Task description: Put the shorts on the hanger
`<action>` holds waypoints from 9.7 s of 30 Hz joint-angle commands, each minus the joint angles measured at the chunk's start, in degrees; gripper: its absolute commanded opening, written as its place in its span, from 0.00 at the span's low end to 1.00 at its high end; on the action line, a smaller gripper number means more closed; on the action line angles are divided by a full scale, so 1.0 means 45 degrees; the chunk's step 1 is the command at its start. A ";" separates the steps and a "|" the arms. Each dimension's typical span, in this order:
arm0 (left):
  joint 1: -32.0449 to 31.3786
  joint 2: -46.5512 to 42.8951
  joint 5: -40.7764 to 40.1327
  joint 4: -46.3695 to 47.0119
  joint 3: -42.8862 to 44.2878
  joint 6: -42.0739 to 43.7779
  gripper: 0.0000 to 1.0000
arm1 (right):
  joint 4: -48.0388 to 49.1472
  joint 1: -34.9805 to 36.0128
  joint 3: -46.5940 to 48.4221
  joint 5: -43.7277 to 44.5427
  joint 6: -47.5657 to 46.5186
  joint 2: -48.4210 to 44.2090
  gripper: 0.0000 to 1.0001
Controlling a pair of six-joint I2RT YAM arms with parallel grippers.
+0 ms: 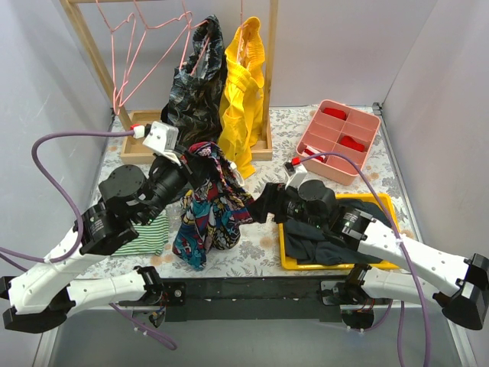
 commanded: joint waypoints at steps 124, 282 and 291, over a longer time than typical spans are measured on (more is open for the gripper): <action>1.3048 0.9425 0.6105 -0.1094 1.0164 0.1006 0.53 | -0.3462 -0.3212 0.3621 -0.0066 -0.5745 0.6029 0.01; 0.4416 -0.1882 0.8387 -0.5526 -0.1944 -0.0653 0.00 | -0.7173 -0.5497 0.4421 0.3568 -0.4846 0.4271 0.01; 0.4298 -0.1688 1.0339 -0.5470 -0.2648 -0.0634 0.00 | -0.7465 -0.5654 0.5495 0.3178 -0.5100 0.5267 0.01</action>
